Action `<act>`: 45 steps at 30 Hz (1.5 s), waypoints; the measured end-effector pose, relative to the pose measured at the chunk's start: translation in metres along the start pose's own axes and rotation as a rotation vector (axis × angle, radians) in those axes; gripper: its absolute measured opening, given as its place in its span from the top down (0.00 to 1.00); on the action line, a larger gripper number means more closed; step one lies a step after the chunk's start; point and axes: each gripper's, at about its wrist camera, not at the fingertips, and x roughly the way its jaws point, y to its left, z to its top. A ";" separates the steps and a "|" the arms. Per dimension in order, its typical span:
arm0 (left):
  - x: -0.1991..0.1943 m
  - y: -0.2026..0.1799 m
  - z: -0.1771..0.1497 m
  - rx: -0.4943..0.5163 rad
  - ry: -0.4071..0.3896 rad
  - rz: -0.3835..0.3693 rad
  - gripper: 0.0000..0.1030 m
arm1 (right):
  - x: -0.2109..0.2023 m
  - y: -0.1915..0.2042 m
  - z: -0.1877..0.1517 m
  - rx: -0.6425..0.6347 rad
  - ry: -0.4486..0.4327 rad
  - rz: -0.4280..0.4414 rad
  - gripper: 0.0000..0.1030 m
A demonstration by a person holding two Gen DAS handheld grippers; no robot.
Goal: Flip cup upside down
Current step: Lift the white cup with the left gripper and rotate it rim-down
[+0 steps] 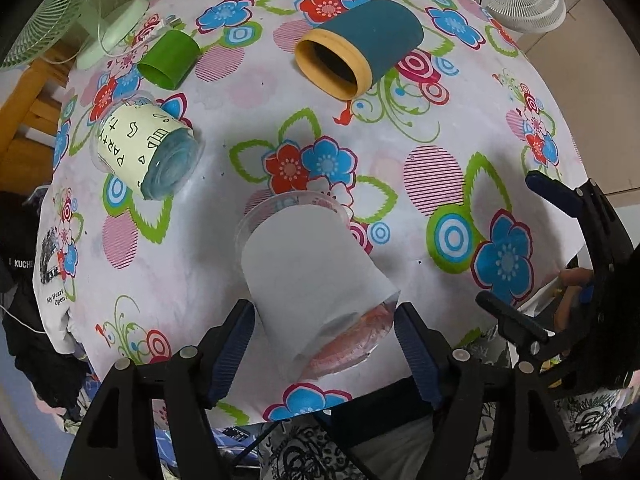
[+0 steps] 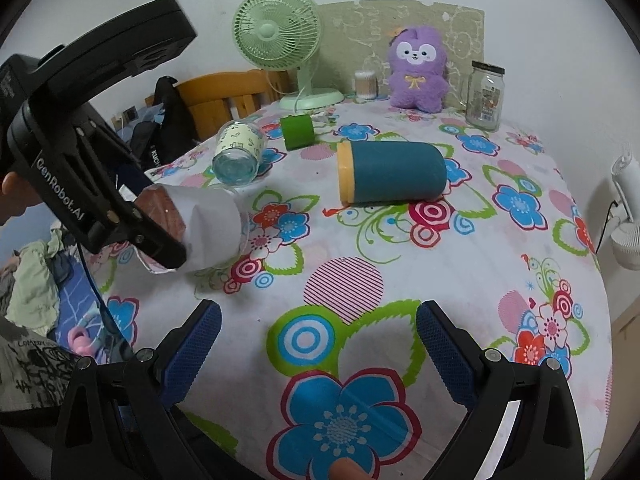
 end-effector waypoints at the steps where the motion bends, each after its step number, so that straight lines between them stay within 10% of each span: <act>1: 0.000 0.001 0.000 0.000 -0.002 0.003 0.24 | 0.000 0.001 0.000 -0.006 0.001 -0.003 0.04; 18: -0.018 0.011 -0.021 -0.019 -0.086 0.008 0.11 | 0.000 0.007 -0.003 -0.016 -0.011 0.003 0.04; 27: -0.031 -0.017 -0.096 -0.200 -0.494 -0.028 0.07 | -0.016 -0.017 -0.010 0.052 -0.073 -0.003 0.04; 37: 0.014 -0.066 -0.112 -0.547 -0.762 0.154 0.07 | -0.029 -0.058 -0.023 0.149 -0.121 0.013 0.04; 45: 0.050 -0.068 -0.101 -0.568 -0.751 0.247 0.40 | -0.035 -0.069 -0.034 0.157 -0.152 0.024 0.04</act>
